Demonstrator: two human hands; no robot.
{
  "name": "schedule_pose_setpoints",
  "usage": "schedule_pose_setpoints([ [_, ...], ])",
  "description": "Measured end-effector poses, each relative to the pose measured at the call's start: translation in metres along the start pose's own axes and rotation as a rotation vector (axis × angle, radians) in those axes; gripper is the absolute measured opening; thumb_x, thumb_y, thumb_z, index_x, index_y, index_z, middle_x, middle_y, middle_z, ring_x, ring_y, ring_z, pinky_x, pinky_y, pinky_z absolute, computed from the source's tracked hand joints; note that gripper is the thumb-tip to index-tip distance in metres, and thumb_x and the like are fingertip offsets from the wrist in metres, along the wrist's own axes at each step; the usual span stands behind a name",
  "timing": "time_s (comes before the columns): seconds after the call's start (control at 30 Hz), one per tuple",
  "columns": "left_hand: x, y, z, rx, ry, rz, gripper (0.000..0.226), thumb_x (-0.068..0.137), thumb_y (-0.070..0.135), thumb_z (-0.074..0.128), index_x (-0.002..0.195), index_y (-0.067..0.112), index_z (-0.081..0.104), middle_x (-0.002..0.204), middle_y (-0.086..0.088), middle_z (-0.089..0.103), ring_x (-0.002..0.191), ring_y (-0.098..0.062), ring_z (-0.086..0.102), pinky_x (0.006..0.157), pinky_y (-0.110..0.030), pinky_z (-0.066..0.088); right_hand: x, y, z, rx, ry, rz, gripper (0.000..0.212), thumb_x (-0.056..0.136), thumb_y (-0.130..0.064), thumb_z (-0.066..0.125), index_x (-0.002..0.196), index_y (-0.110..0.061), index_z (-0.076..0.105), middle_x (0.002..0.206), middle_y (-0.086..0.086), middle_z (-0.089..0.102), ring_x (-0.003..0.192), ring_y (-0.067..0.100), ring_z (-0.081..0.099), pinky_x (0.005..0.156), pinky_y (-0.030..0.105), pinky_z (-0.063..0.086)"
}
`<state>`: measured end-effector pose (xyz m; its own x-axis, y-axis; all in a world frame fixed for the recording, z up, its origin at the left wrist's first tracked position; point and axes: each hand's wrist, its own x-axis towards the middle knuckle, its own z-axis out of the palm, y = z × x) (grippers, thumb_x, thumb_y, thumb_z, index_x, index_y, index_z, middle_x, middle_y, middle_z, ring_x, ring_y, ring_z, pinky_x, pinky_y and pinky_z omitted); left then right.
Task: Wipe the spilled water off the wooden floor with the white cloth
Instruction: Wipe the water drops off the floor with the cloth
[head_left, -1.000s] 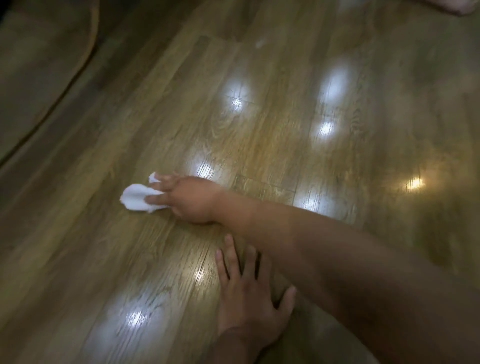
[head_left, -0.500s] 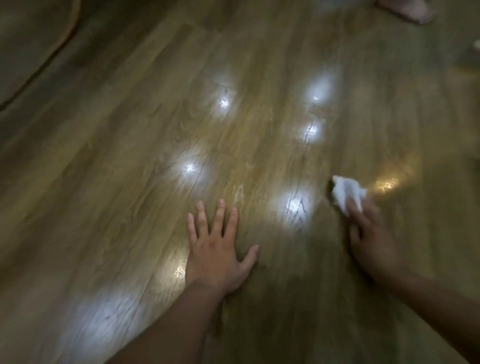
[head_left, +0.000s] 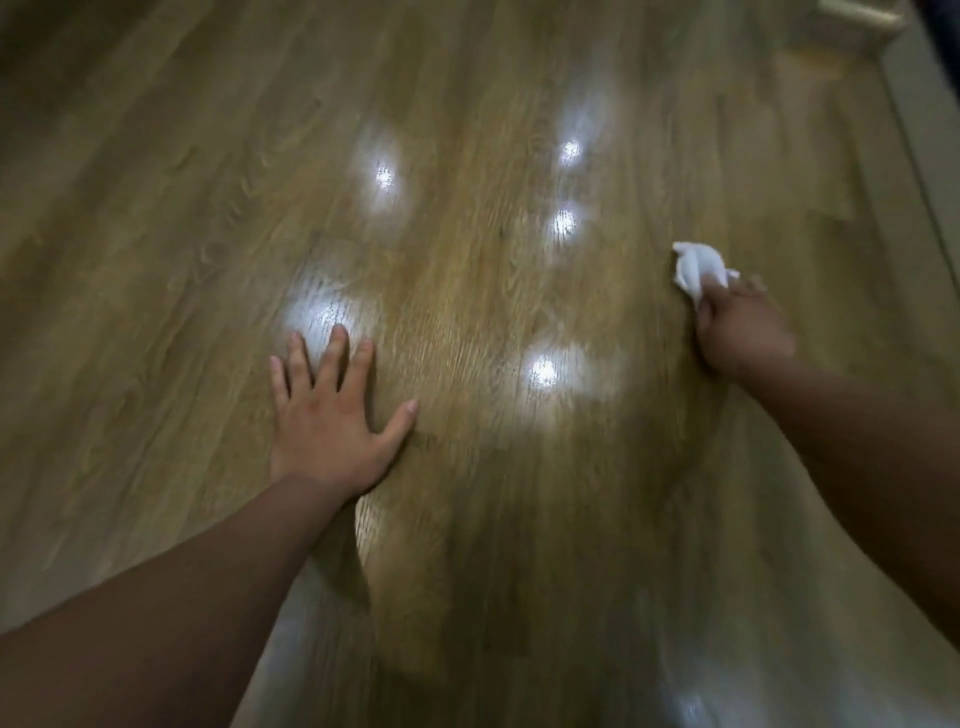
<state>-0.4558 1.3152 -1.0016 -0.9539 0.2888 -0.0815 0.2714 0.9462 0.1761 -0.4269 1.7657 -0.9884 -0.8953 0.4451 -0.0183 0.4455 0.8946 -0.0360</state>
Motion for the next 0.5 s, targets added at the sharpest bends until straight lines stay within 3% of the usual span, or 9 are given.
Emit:
schedule_pose_setpoints([
  [0.07, -0.001, 0.000, 0.001, -0.003, -0.004, 0.005, 0.087, 0.087, 0.078, 0.023, 0.157, 0.026, 0.020, 0.166, -0.005, 0.010, 0.151, -0.037, -0.008, 0.121, -0.052, -0.006, -0.009, -0.028, -0.003, 0.129, 0.027, 0.147, 0.047, 0.090, -0.022, 0.032, 0.132, -0.007, 0.047, 0.138, 0.026, 0.046, 0.123, 0.044, 0.046, 0.098, 0.045, 0.042],
  [0.17, -0.002, -0.004, 0.001, -0.044, -0.011, 0.028, 0.078, 0.092, 0.070, 0.031, 0.155, 0.025, 0.024, 0.165, -0.006, 0.012, 0.151, -0.038, -0.006, 0.122, -0.052, -0.006, -0.080, -0.078, 0.002, 0.208, 0.043, 0.000, 0.055, 0.088, -0.021, 0.032, 0.142, -0.016, 0.042, 0.145, 0.019, 0.042, 0.124, 0.040, 0.045, 0.096, 0.045, 0.042],
  [0.23, -0.003, -0.006, 0.000, -0.098, -0.009, 0.039, 0.075, 0.092, 0.067, 0.030, 0.154, 0.024, 0.029, 0.165, -0.006, 0.015, 0.151, -0.038, -0.004, 0.122, -0.052, -0.006, -0.161, -0.098, 0.003, 0.214, -0.098, -0.325, 0.058, 0.091, -0.027, 0.037, 0.148, -0.028, 0.035, 0.159, 0.008, 0.028, 0.140, 0.033, 0.032, 0.104, 0.050, 0.036],
  [0.33, -0.002, -0.008, -0.001, -0.166, 0.013, 0.032, 0.074, 0.090, 0.066, 0.027, 0.150, 0.023, 0.038, 0.163, -0.004, 0.021, 0.151, -0.036, 0.000, 0.122, -0.050, -0.005, -0.235, -0.087, 0.002, 0.150, -0.292, -1.184, 0.048, 0.097, -0.022, 0.053, 0.144, -0.020, 0.043, 0.156, 0.011, 0.034, 0.145, 0.033, 0.028, 0.112, 0.054, 0.034],
  [0.37, -0.002, -0.009, -0.002, -0.186, 0.015, 0.034, 0.074, 0.090, 0.065, 0.026, 0.149, 0.023, 0.040, 0.163, -0.003, 0.022, 0.152, -0.035, 0.000, 0.122, -0.049, -0.006, -0.221, -0.072, -0.001, 0.090, -0.299, -1.341, 0.047, 0.098, -0.024, 0.053, 0.144, -0.019, 0.044, 0.155, 0.011, 0.035, 0.145, 0.033, 0.029, 0.113, 0.052, 0.033],
  [0.4, -0.003, -0.010, -0.002, -0.203, 0.021, 0.037, 0.073, 0.090, 0.064, 0.026, 0.149, 0.023, 0.041, 0.163, -0.003, 0.023, 0.152, -0.034, 0.001, 0.122, -0.049, -0.006, -0.195, -0.059, -0.002, 0.014, -0.270, -1.352, 0.050, 0.098, -0.031, 0.051, 0.146, -0.022, 0.041, 0.156, 0.009, 0.032, 0.146, 0.032, 0.028, 0.114, 0.050, 0.033],
  [0.43, -0.003, -0.010, -0.002, -0.215, 0.030, 0.039, 0.072, 0.091, 0.063, 0.027, 0.148, 0.022, 0.042, 0.162, -0.003, 0.025, 0.152, -0.033, 0.001, 0.122, -0.049, -0.005, -0.163, -0.045, -0.001, -0.043, -0.230, -1.222, 0.054, 0.097, -0.040, 0.045, 0.149, -0.027, 0.035, 0.159, 0.007, 0.028, 0.146, 0.031, 0.026, 0.114, 0.049, 0.033],
  [0.5, -0.002, -0.008, -0.001, -0.218, 0.049, 0.041, 0.070, 0.092, 0.061, 0.029, 0.147, 0.021, 0.043, 0.161, -0.004, 0.027, 0.152, -0.034, 0.003, 0.122, -0.049, -0.004, -0.099, -0.023, -0.005, -0.117, -0.159, -0.720, 0.058, 0.094, -0.047, 0.027, 0.148, -0.028, 0.034, 0.158, 0.010, 0.031, 0.142, 0.036, 0.031, 0.107, 0.052, 0.039],
])
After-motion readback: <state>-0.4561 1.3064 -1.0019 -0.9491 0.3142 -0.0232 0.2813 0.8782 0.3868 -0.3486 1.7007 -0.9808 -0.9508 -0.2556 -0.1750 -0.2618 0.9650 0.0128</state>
